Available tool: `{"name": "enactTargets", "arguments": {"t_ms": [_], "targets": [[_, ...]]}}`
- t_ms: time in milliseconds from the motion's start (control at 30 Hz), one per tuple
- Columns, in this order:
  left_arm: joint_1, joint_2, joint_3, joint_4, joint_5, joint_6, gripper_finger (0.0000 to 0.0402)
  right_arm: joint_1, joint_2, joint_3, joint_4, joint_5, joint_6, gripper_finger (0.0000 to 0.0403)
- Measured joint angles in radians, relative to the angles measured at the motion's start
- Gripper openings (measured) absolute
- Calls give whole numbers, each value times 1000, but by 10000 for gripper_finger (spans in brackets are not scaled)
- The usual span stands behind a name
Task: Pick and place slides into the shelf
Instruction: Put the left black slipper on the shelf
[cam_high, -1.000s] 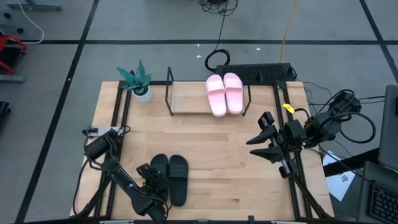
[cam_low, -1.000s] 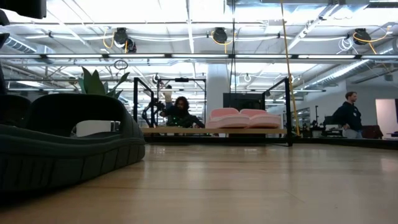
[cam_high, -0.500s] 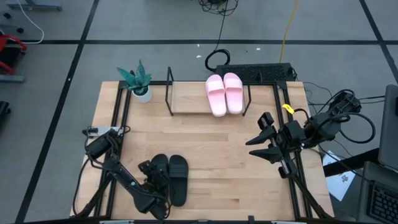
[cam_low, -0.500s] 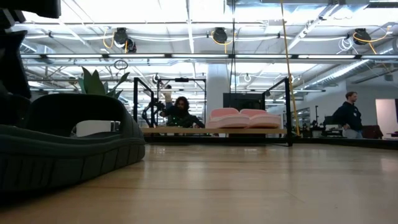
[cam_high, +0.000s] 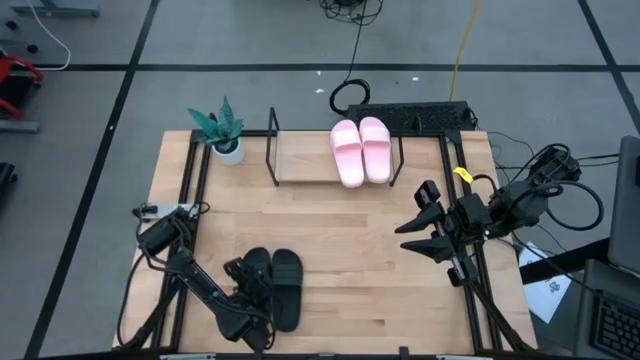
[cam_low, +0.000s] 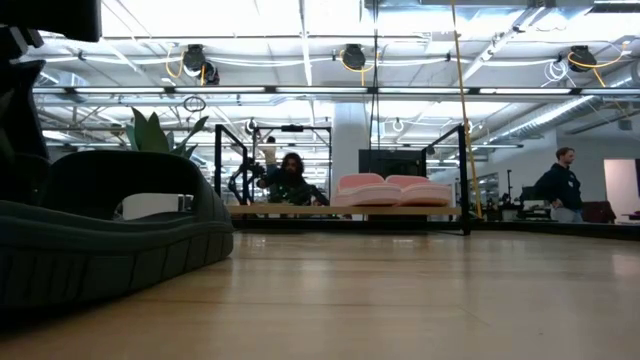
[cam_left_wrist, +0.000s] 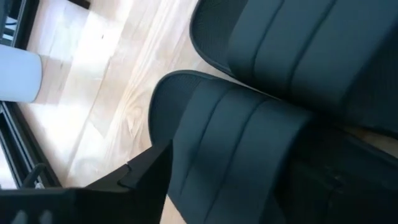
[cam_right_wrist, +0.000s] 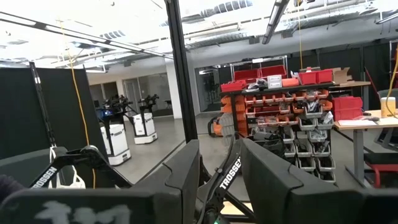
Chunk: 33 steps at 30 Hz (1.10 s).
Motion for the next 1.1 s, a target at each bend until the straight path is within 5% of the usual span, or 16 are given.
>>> {"name": "enactTargets", "arguments": {"t_ms": [633, 1000, 1100], "targets": [[-8, 0, 0, 21, 21, -24, 199, 0, 0, 0, 0, 0, 0, 110], [-8, 0, 1, 60, 21, 19, 20, 0, 0, 0, 0, 0, 0, 110], [-8, 0, 1, 66, 21, 10, 9, 0, 0, 0, 0, 0, 0, 110]]}}
